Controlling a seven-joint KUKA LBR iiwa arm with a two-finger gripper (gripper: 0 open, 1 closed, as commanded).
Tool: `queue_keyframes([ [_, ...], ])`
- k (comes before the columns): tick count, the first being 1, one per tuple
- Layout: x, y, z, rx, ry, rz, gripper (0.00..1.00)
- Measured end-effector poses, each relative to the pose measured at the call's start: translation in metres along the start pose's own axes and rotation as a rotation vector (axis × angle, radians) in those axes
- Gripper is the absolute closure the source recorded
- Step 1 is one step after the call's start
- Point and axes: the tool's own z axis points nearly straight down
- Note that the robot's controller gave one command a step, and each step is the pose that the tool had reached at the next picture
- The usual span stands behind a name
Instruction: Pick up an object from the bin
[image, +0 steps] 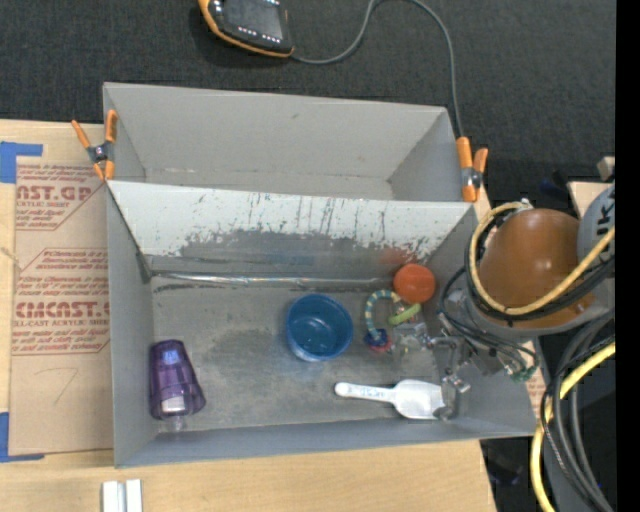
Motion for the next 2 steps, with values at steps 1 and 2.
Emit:
queue_keyframes([
  [1,-0.002,-0.027,0.027,-0.002,-0.001,-0.239,0.00],
  [2,-0.006,-0.016,0.028,-0.003,-0.001,-0.138,1.00],
])
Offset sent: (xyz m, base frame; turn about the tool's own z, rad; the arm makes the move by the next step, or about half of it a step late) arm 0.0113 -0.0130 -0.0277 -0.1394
